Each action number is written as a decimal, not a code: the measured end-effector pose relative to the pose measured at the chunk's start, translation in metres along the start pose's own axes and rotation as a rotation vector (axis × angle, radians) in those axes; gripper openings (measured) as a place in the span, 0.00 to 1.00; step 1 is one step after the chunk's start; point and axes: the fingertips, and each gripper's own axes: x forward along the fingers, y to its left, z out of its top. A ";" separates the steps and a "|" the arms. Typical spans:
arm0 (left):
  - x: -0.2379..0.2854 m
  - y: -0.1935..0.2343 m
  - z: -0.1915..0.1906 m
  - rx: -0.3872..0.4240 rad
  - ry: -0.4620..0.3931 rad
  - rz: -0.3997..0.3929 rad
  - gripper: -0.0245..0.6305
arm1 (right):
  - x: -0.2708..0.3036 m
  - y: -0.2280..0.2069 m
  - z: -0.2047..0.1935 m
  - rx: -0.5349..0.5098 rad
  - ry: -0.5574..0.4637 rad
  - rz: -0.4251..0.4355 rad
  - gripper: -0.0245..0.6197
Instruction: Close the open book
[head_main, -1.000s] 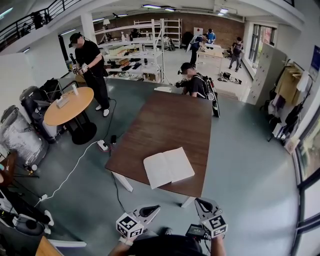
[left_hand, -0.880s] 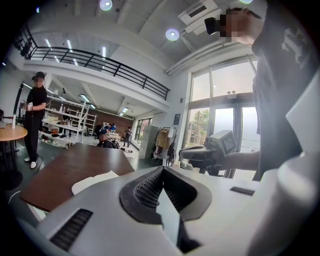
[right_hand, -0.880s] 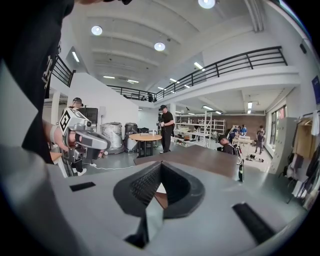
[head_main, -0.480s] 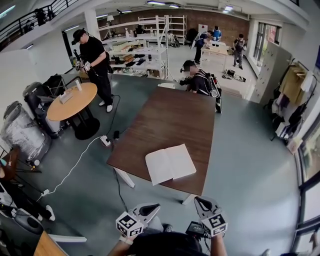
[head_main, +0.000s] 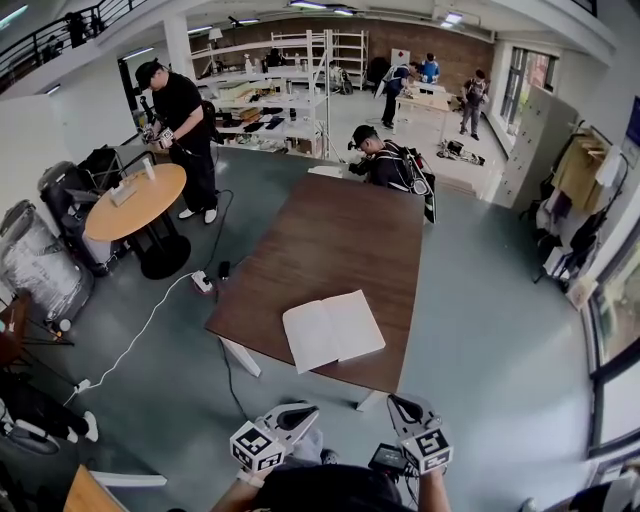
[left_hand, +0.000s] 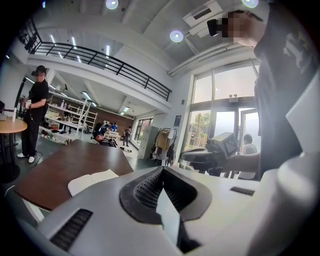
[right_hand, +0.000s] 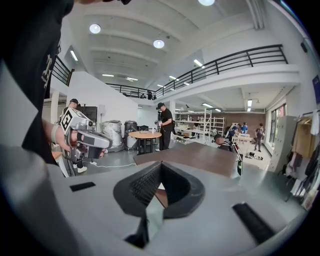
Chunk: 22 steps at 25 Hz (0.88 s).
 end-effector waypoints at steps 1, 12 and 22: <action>0.000 0.003 0.000 -0.001 0.000 0.003 0.05 | 0.002 -0.001 0.000 -0.001 0.002 0.000 0.02; 0.012 0.015 -0.002 -0.017 0.010 0.008 0.05 | 0.008 -0.013 -0.004 0.006 0.024 -0.004 0.02; 0.019 0.026 -0.006 -0.030 0.020 0.008 0.05 | 0.018 -0.019 -0.005 0.007 0.030 0.001 0.02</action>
